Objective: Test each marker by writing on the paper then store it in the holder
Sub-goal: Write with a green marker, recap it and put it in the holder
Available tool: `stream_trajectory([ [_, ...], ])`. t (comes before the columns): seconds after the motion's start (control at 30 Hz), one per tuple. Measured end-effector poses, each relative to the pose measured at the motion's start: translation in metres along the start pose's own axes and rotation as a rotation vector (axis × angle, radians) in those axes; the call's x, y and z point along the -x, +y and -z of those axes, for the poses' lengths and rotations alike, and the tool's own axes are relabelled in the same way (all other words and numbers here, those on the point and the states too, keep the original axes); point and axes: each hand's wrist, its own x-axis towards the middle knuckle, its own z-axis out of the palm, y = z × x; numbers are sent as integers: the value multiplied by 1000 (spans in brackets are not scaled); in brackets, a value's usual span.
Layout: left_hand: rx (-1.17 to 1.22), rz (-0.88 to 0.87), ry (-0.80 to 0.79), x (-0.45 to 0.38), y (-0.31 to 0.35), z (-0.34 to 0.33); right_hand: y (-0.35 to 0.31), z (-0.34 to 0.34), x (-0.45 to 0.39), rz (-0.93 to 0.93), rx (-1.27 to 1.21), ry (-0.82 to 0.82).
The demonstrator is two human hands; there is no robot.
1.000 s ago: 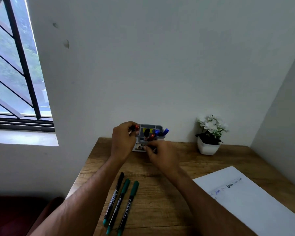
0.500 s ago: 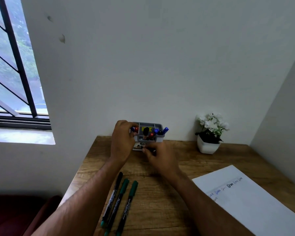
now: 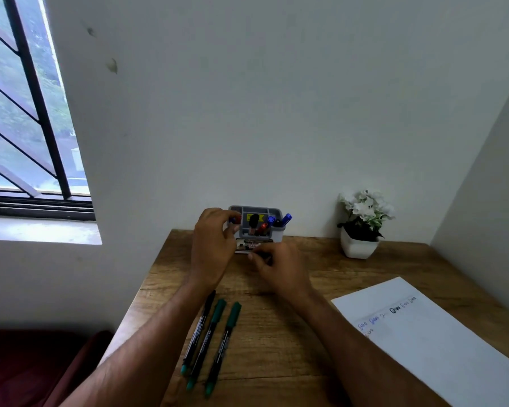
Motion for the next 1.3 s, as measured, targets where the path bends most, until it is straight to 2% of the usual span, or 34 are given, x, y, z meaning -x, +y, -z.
stream_trajectory([
  [0.17, 43, -24, -98, 25, 7, 15, -1, 5, 14, 19, -22, 30],
  [0.37, 29, 51, -585, 41, 9, 32, -6, 7, 36, 0, -90, -40],
  [0.63, -76, 19, -898, 47, 14, 48, -16, 9, 58, -75, -79, -198],
  [0.73, -131, 21, -930, 50, 14, 47, -23, 9, 64, -116, -98, -224],
  [0.87, -159, 37, -892, 53, 14, 45, -34, 7, 73, -172, -78, -271],
  [1.3, -148, 33, -835, 58, 14, 39, -45, 7, 82, -197, 39, -278],
])
